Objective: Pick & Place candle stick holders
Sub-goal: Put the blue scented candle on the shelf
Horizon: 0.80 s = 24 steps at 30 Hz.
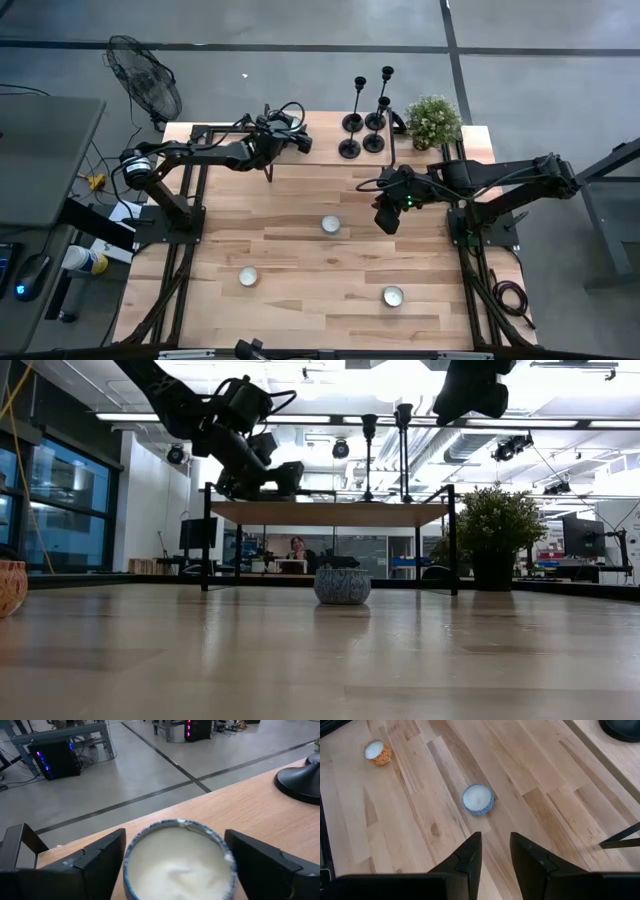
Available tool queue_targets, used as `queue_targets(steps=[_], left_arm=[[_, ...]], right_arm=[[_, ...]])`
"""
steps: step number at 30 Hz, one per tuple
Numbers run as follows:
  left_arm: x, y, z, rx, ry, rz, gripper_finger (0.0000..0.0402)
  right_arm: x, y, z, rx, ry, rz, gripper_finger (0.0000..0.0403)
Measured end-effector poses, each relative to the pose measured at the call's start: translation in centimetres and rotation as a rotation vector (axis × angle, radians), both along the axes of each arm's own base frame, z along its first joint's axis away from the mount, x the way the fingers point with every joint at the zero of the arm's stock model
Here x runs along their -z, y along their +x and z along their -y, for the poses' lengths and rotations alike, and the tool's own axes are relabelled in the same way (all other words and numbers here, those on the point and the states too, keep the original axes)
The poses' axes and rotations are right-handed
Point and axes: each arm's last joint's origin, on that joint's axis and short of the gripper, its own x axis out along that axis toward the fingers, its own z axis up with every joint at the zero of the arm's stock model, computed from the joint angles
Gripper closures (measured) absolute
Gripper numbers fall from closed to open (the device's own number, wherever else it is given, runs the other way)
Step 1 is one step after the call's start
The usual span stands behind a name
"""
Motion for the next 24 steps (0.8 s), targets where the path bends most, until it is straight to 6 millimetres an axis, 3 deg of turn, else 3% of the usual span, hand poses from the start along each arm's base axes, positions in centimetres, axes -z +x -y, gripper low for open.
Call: queue_targets(steps=[5,12,24], left_arm=[[-0.2,-0.1,0.0,0.008,0.016,-0.017,0.0032],[-0.8,0.1,0.0,0.015,0.035,-0.037,0.0025],[-4.7,1.4,-0.7,0.038,0.026,-0.117,0.0025]], right_arm=[[0.0,0.0,0.0,0.000,0.001,0.000,0.0308],[0.0,0.0,0.0,-0.001,0.002,-0.004,0.0308],[0.0,0.0,-0.1,-0.007,0.020,-0.004,0.0308]])
